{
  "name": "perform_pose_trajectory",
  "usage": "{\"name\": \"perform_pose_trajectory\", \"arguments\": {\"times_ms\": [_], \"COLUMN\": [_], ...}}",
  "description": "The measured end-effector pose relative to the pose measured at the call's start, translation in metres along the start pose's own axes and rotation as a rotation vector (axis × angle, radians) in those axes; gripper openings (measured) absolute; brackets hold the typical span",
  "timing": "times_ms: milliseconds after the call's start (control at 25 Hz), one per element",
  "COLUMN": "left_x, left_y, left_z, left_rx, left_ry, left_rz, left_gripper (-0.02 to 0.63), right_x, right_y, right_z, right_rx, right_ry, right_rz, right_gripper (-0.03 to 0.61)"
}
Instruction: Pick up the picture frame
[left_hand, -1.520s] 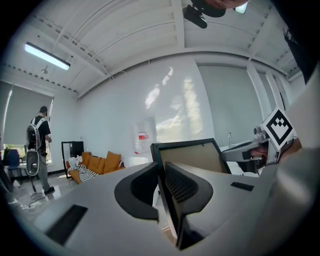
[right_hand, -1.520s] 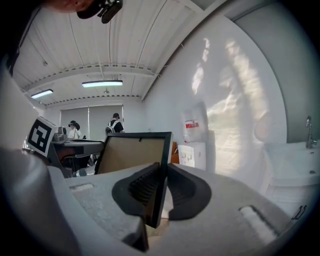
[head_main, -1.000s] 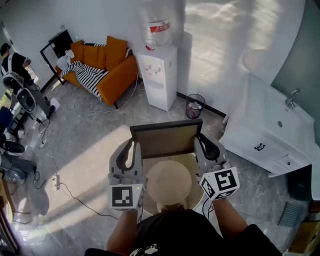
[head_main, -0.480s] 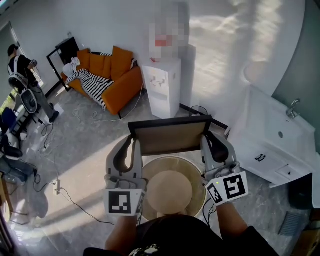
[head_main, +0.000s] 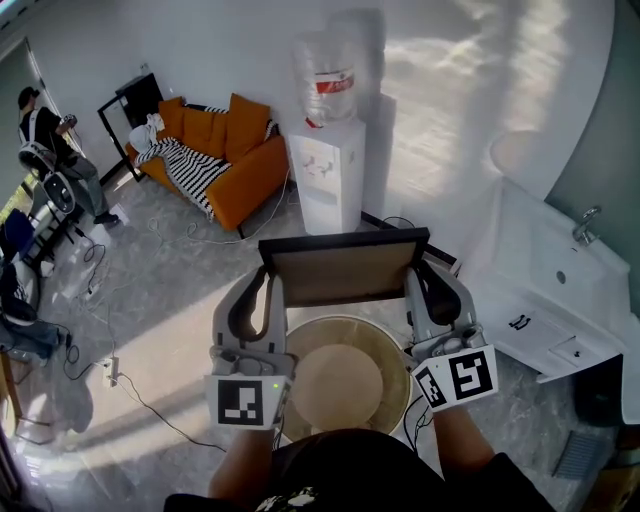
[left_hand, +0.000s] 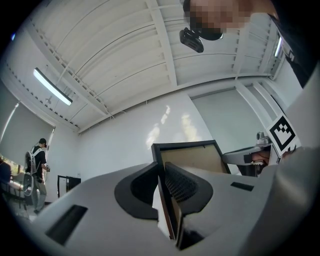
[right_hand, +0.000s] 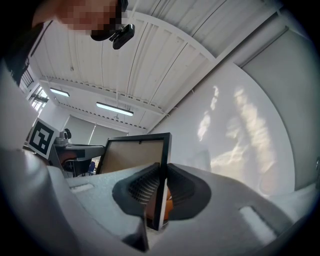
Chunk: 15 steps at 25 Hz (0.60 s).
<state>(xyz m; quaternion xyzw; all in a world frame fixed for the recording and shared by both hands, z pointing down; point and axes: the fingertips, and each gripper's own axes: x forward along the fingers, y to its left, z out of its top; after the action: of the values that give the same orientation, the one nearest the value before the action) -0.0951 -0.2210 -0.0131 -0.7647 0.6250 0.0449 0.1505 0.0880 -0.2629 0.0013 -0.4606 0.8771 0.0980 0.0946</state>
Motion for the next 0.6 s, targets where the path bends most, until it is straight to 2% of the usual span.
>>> {"name": "perform_pose_trajectory", "arguments": {"times_ms": [160, 320, 600], "left_x": [-0.006, -0.008, -0.013], "left_y": [0.005, -0.002, 0.004], "left_z": [0.004, 0.005, 0.004], "left_rx": [0.059, 0.017, 0.072], "left_ry": [-0.044, -0.018, -0.047], "left_rz": [0.002, 0.010, 0.016], "left_gripper": [0.057, 0.057, 0.057], "right_x": [-0.001, -0.006, -0.006], "right_y": [0.004, 0.003, 0.010], "right_z": [0.003, 0.004, -0.001], "right_rx": [-0.004, -0.007, 0.000], "right_ry": [-0.010, -0.019, -0.007], "right_rz": [0.008, 0.014, 0.026], "right_gripper": [0.041, 0.041, 0.041]}}
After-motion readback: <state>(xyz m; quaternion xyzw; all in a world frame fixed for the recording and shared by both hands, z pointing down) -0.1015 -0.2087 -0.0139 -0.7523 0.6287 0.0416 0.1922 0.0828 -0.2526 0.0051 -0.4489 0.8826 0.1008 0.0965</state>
